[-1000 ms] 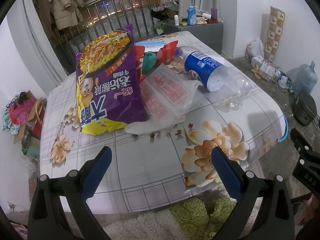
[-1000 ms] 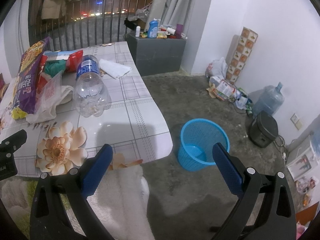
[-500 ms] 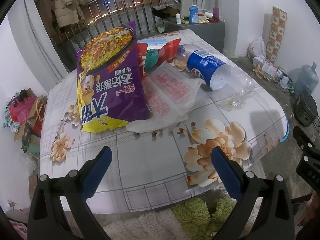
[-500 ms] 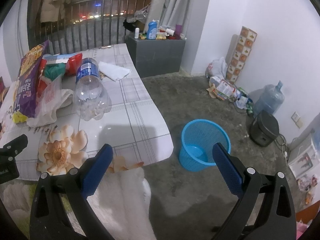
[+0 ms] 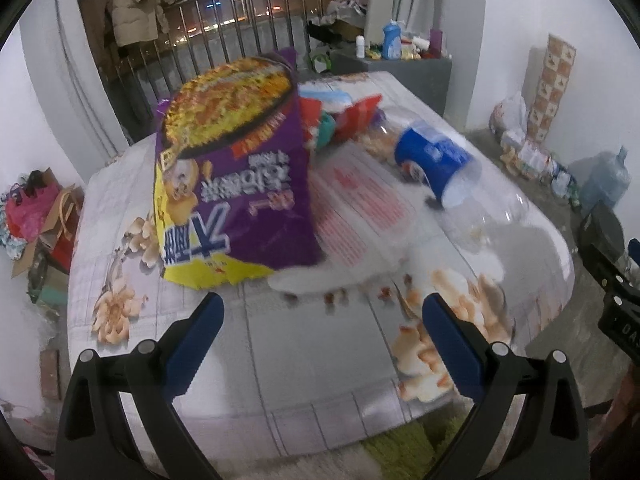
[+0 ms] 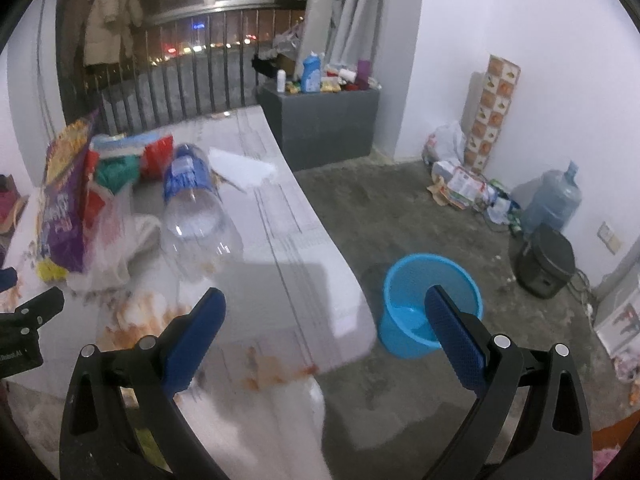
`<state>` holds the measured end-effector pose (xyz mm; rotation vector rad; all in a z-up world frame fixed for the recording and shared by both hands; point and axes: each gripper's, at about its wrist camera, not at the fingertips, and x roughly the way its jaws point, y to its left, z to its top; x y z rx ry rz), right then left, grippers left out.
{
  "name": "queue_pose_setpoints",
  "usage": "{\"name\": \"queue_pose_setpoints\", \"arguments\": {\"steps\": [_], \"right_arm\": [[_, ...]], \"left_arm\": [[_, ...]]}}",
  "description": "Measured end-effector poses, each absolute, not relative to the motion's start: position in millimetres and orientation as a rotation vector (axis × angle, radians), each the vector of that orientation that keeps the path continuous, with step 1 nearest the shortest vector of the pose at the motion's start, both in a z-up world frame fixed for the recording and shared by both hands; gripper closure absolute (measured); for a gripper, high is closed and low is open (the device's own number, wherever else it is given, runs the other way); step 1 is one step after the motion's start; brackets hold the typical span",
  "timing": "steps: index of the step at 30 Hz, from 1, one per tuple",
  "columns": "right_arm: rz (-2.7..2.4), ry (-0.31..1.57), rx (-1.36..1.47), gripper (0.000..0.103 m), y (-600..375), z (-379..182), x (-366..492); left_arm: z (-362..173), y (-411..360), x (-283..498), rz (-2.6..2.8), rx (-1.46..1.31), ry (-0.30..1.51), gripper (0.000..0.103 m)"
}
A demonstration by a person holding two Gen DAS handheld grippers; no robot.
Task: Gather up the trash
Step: 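Grasp the purple noodle bag with the right gripper while the left gripper approaches it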
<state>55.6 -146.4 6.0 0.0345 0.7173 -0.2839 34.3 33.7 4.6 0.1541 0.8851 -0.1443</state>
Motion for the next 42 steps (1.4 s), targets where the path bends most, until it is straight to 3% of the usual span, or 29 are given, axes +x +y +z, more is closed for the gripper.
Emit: {"name": "queue_pose_setpoints", "arguments": {"steps": [10,17,21,30,32,35,38,42], "right_arm": [[-0.161,0.565,0.086,0.008,-123,38,87],[-0.018,0.619,0.124,0.008,-91,40,114],[0.131,0.672,0.192,0.008,-66,35,142],[0.341,0.819,0.382,0.038,-34,13,183],[0.357,0.822,0.392,0.052,-32,11,186],[0.386,0.842,0.42,0.066,-31,7,189],[0.427,0.852,0.437,0.08,-28,10,185],[0.455,0.819,0.411,0.082,-31,19,176]], "left_arm": [[23,92,51,-0.342,-0.036,0.744,0.006],[16,154,70,-0.348,-0.331,0.744,0.006],[17,181,80,-0.31,-0.325,0.737,0.006],[1,223,117,-0.308,-0.313,0.782,0.006],[-1,225,126,-0.3,-0.304,0.794,0.006],[-3,227,137,-0.299,-0.276,0.792,0.017],[-9,228,149,-0.317,-0.255,0.793,0.034],[-18,225,165,-0.34,-0.258,0.818,0.052]]}}
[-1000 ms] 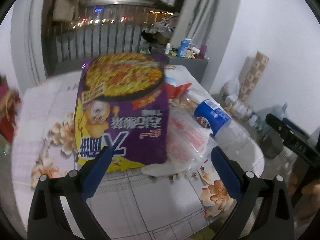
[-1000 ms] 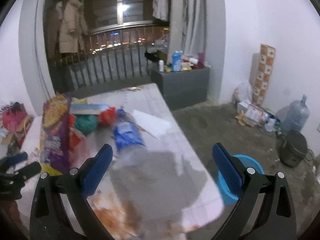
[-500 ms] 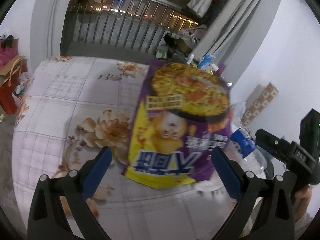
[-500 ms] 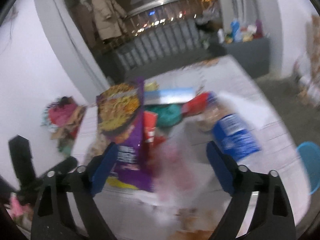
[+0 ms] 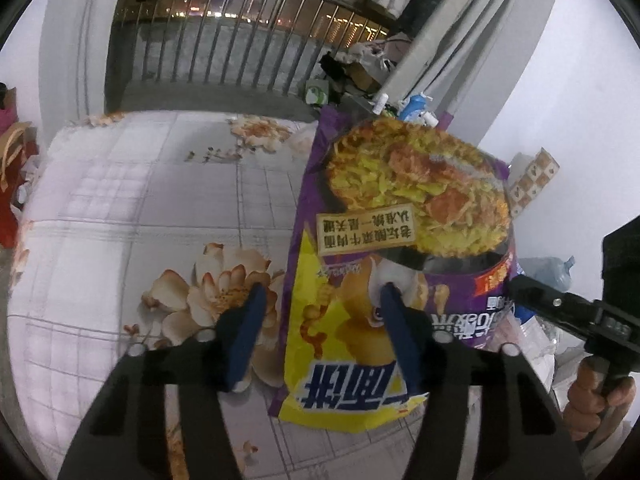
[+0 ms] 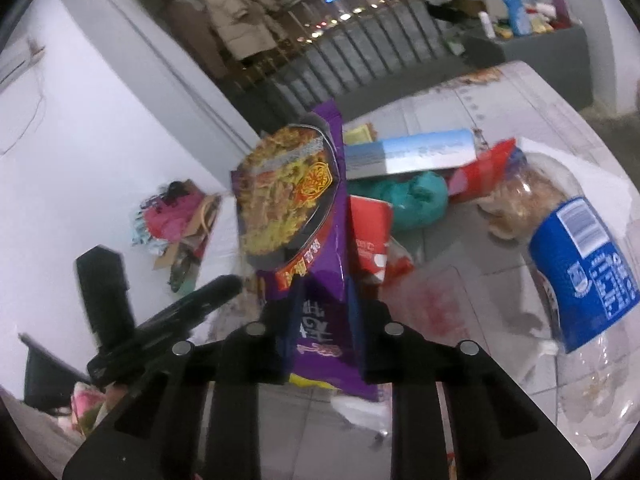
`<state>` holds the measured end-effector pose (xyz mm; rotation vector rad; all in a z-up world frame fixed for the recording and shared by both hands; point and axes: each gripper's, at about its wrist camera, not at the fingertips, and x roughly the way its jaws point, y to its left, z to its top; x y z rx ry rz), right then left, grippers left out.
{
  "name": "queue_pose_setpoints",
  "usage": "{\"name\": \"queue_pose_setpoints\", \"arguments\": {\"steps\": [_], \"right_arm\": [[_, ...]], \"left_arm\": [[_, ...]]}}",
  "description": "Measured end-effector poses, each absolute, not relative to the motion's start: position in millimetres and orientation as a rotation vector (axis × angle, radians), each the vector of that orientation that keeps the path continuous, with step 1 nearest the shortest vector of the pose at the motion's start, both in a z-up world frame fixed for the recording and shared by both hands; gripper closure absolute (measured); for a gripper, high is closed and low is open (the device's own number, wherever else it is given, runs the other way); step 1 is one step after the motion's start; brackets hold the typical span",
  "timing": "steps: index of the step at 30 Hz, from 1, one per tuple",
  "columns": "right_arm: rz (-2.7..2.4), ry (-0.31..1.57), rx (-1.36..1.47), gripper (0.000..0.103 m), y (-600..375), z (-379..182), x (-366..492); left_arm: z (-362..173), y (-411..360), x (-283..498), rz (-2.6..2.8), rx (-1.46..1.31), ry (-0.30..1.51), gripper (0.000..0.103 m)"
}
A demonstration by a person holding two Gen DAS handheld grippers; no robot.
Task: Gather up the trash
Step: 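Grasp the purple noodle bag with the right gripper while the left gripper approaches it, then lift the purple bag with the right gripper while the left gripper grasps the gold pouch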
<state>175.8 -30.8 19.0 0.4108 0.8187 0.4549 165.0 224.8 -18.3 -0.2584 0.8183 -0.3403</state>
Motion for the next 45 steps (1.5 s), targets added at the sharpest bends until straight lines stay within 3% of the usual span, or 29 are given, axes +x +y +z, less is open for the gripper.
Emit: {"name": "queue_pose_setpoints", "arguments": {"steps": [15,18,20,31,40,45], "right_arm": [[0.518,0.864,0.47,0.077,-19,-8,205],[0.564,0.847,0.506,0.089,-20,-6,201],[0.612,0.82,0.51,0.1,-19,2,197],[0.647,0.517,0.606,0.101,-106,66,142],[0.501,0.528,0.654,0.101,-163,50,106],[0.444,0.557,0.663,0.101,-168,39,100]], "left_arm": [[-37,215,181,-0.334,-0.272,0.904,0.08],[-35,214,179,-0.324,-0.26,0.895,0.083],[-29,213,175,-0.321,-0.26,0.881,0.084],[40,191,139,-0.384,-0.249,0.689,0.084],[20,131,130,-0.432,-0.136,0.757,0.083],[12,104,133,-0.395,-0.02,0.758,0.068]]}}
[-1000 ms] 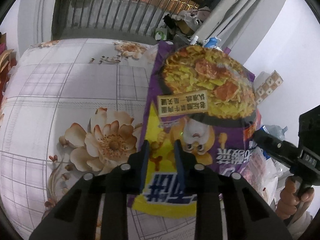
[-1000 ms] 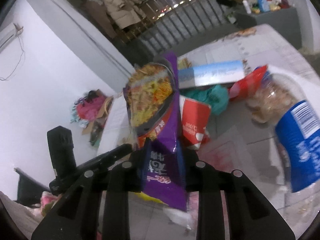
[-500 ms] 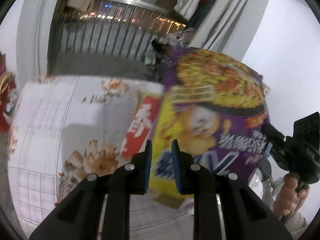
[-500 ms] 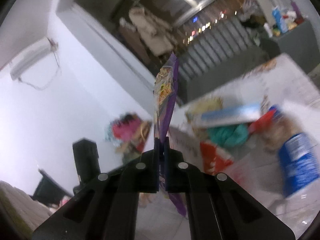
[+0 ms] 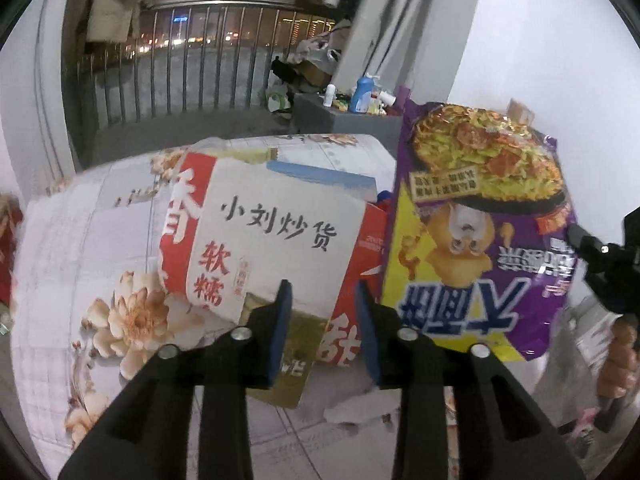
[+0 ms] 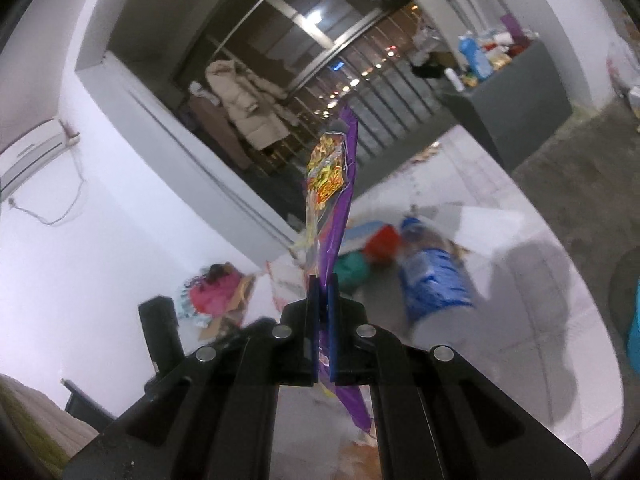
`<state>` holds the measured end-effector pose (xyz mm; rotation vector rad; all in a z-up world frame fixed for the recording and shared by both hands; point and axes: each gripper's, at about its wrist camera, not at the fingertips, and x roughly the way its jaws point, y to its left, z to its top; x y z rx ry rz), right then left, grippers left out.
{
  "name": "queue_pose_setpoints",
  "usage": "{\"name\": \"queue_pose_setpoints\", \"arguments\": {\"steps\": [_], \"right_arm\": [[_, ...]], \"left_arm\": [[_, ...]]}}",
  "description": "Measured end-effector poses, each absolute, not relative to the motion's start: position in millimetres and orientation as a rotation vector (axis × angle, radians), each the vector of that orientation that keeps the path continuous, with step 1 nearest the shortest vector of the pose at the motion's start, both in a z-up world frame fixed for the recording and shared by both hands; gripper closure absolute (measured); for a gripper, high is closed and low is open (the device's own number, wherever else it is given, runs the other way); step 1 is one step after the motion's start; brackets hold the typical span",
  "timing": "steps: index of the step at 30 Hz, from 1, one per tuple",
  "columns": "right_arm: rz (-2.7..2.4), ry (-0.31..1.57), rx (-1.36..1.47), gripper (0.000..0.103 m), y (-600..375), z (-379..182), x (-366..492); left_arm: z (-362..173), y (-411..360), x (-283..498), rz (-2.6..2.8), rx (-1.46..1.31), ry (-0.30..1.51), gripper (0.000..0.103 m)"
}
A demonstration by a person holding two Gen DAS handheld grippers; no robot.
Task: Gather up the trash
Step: 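Lift the purple bag with the right gripper while the left gripper grasps the gold pouch, then carry both items to the blue wastebasket and release them from both grippers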
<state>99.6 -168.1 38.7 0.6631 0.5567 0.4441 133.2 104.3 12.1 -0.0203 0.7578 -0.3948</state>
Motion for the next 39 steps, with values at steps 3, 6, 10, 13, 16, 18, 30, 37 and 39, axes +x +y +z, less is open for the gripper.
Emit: {"name": "queue_pose_setpoints", "arguments": {"steps": [3,6,10,13,16,18,30,37,39], "right_arm": [[0.427,0.55,0.665,0.101,-176,41,99],[0.431,0.558,0.666,0.101,-176,36,96],[0.442,0.585,0.666,0.101,-176,30,97],[0.448,0.595,0.67,0.101,-176,28,97],[0.449,0.595,0.672,0.101,-176,28,95],[0.449,0.593,0.668,0.101,-174,29,94],[0.487,0.527,0.687,0.101,-187,46,80],[0.461,0.401,0.713,0.101,-224,66,53],[0.425,0.364,0.71,0.101,-239,71,42]], "left_arm": [[6,97,136,-0.356,0.041,0.768,0.062],[-3,100,136,-0.313,0.077,0.78,0.048],[-22,107,134,-0.26,0.126,0.804,0.039],[-38,112,140,-0.254,0.129,0.852,0.037],[-47,117,145,-0.28,0.098,0.869,0.037],[-49,122,147,-0.298,0.079,0.869,0.037],[-15,143,132,-0.328,-0.016,0.808,0.048],[43,131,108,-0.432,-0.067,0.708,0.048],[58,113,110,-0.498,-0.066,0.689,0.048]]}}
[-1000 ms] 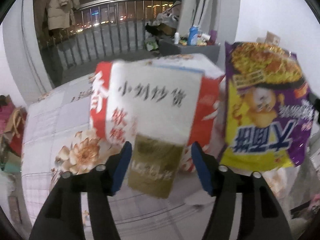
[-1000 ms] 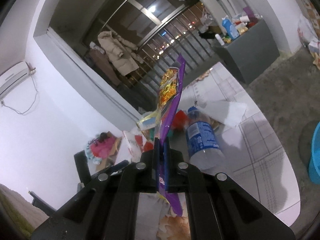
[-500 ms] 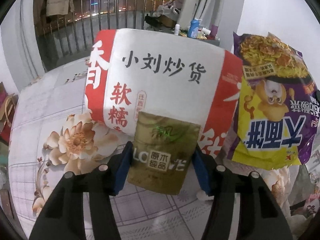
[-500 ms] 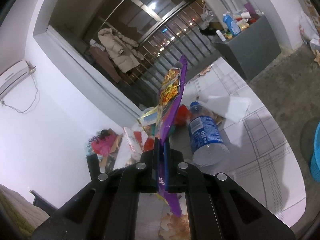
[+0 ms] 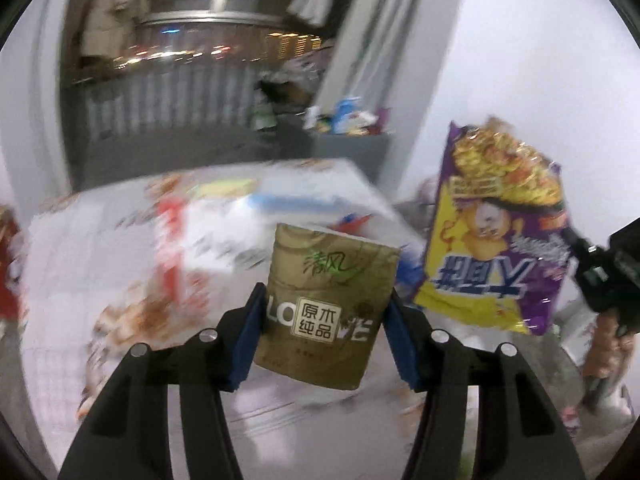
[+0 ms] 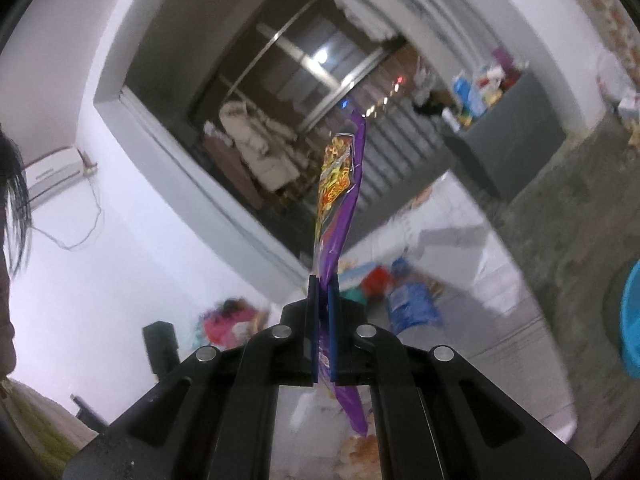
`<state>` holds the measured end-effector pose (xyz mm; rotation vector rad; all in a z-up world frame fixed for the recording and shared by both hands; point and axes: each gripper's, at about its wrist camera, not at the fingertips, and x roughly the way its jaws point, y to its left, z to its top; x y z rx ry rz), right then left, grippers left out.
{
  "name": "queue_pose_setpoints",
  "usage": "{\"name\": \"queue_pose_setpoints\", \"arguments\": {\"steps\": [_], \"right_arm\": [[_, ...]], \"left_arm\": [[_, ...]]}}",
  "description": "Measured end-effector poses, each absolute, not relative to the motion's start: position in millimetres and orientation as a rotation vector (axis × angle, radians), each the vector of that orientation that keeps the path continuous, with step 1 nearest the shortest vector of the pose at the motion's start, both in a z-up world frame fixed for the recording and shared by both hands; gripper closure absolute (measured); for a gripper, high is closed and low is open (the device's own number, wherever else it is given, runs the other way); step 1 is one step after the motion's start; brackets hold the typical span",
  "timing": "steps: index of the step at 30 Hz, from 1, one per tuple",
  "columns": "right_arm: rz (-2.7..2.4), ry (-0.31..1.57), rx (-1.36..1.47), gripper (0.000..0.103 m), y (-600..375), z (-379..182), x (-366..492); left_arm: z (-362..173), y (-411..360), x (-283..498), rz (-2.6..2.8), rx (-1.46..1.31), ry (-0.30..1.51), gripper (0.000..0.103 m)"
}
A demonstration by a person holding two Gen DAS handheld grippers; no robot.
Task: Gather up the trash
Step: 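Carry both items to the blue wastebasket and release them from both grippers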
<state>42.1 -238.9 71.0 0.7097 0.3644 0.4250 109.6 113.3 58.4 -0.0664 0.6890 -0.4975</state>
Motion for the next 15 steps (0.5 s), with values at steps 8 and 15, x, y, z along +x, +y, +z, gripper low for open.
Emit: {"name": "queue_pose_setpoints", "arguments": {"steps": [8,15], "right_arm": [[0.09,0.259,0.729,0.101,-324,72,-21],[-0.32,0.275,0.681,0.101,-386,46,-51]], "left_arm": [[101,-48,150,-0.91,-0.014,0.733,0.048],[67,-255,182,-1.171,0.172,0.976,0.047]]}}
